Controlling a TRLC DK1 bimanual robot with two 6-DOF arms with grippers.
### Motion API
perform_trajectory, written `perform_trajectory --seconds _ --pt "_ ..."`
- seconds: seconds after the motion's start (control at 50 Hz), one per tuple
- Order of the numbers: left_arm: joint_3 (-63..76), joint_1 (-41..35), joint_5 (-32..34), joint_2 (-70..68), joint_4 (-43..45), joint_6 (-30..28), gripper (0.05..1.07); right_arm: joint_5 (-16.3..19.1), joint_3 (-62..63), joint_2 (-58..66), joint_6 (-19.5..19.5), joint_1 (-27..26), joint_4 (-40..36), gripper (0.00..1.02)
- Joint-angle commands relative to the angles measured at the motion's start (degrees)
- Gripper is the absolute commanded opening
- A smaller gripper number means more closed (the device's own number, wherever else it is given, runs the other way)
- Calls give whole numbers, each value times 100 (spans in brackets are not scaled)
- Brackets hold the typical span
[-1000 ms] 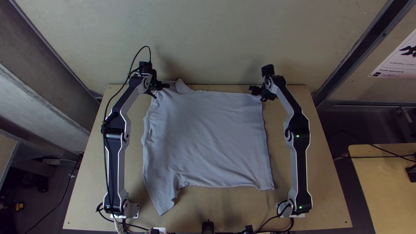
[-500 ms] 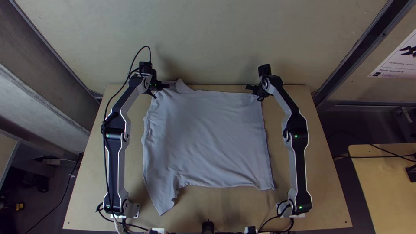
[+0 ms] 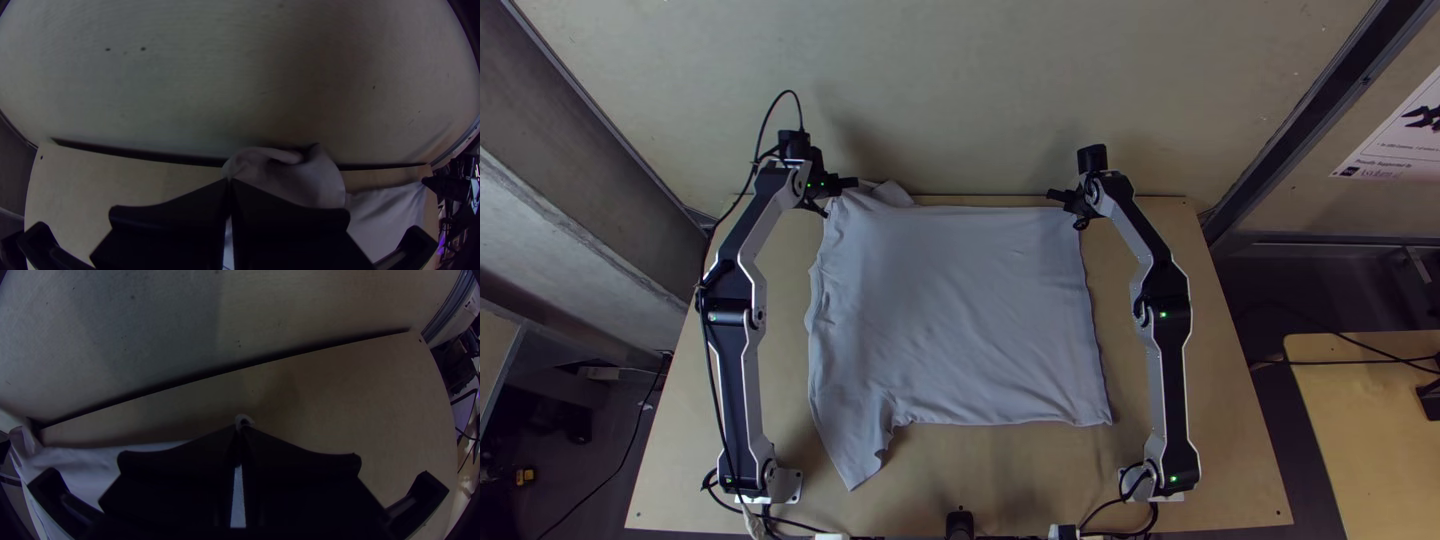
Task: Fold the t-shirt
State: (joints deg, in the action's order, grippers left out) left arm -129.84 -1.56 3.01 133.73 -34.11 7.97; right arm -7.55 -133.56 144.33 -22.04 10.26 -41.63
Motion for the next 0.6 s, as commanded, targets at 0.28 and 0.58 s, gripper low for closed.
perform_trajectory --seconds 0.28,0.58 --pt "1189 86 209 -963 1 100 8 -115 172 -740 200 -42 -320 2" --pt "2534 33 288 -1912 326 29 8 -115 541 -986 429 -15 -759 2"
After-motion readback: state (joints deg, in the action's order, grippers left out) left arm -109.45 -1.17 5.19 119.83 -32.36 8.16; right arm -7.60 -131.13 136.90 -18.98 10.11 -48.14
